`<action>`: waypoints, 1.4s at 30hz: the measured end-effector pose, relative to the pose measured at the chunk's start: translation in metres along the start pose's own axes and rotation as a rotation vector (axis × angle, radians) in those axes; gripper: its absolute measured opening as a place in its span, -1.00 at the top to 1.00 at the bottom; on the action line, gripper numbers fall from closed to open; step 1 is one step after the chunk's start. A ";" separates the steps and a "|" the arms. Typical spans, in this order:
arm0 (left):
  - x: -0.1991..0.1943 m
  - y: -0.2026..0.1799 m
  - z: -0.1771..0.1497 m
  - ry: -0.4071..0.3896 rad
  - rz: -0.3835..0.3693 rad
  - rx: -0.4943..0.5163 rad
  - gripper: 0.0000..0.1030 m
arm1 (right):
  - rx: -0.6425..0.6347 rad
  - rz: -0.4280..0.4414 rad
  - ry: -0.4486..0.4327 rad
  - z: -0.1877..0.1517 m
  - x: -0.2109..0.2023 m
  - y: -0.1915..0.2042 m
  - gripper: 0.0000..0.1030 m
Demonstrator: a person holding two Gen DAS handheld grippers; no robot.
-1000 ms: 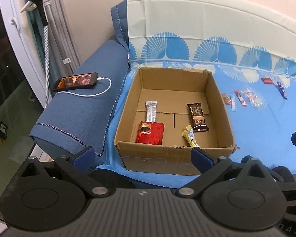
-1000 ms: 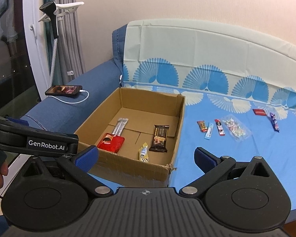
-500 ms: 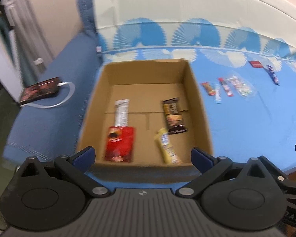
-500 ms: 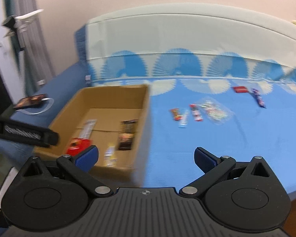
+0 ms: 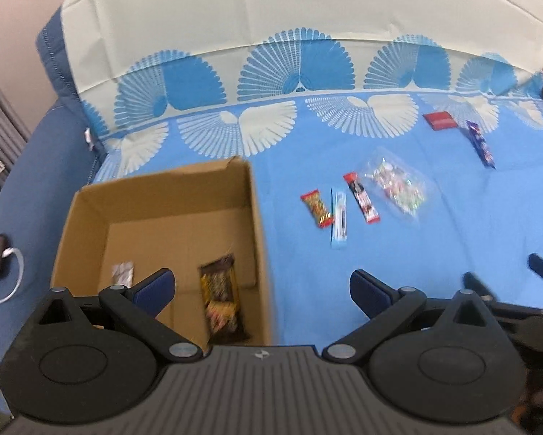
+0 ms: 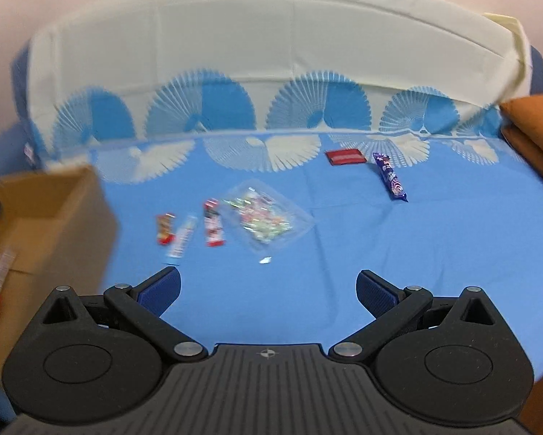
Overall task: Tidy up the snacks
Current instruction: 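Withdraw both tools from the box toward the remaining snacks, then grasp the red Nescafe stick with the left tool while the right tool grasps the clear candy bag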
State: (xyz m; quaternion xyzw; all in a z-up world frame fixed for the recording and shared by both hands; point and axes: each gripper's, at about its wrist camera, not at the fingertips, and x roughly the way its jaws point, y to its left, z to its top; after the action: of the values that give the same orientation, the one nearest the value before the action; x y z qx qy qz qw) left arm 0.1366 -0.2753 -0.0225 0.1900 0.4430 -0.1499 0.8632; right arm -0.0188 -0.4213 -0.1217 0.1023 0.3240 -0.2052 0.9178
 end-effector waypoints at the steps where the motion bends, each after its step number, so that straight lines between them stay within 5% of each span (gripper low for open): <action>1: 0.011 -0.005 0.010 0.007 0.006 -0.003 -1.00 | -0.013 -0.008 0.002 0.001 0.019 -0.002 -1.00; 9: 0.113 -0.048 0.077 0.073 0.057 0.039 -1.00 | -0.132 -0.059 0.045 0.001 0.180 0.020 -0.99; 17: 0.194 -0.067 0.102 0.151 0.076 0.074 -1.00 | -0.272 -0.038 -0.060 0.017 0.260 0.026 -0.97; 18: 0.201 -0.068 0.103 0.161 0.075 0.071 -1.00 | -0.261 -0.014 -0.056 0.021 0.265 0.020 -0.90; 19: 0.208 -0.068 0.105 0.177 0.072 0.066 -1.00 | -0.220 0.023 -0.049 0.025 0.268 0.011 -0.50; 23: 0.226 -0.072 0.107 0.214 0.056 0.049 -1.00 | -0.146 0.020 -0.052 0.030 0.258 -0.021 0.40; 26: 0.231 -0.079 0.105 0.224 0.049 0.056 -1.00 | -0.058 -0.026 -0.038 0.027 0.241 -0.053 0.56; 36: 0.223 -0.130 0.121 0.135 -0.001 0.164 -1.00 | 0.250 -0.085 -0.066 0.010 0.144 -0.151 0.63; 42: 0.237 -0.140 0.118 0.174 -0.008 0.176 -1.00 | 0.242 -0.144 -0.040 -0.011 0.133 -0.167 0.63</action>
State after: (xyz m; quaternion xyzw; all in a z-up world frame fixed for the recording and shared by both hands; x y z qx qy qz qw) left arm 0.2935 -0.4748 -0.1814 0.2757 0.5020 -0.1745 0.8009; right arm -0.0054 -0.6089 -0.2237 0.1846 0.2852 -0.3098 0.8880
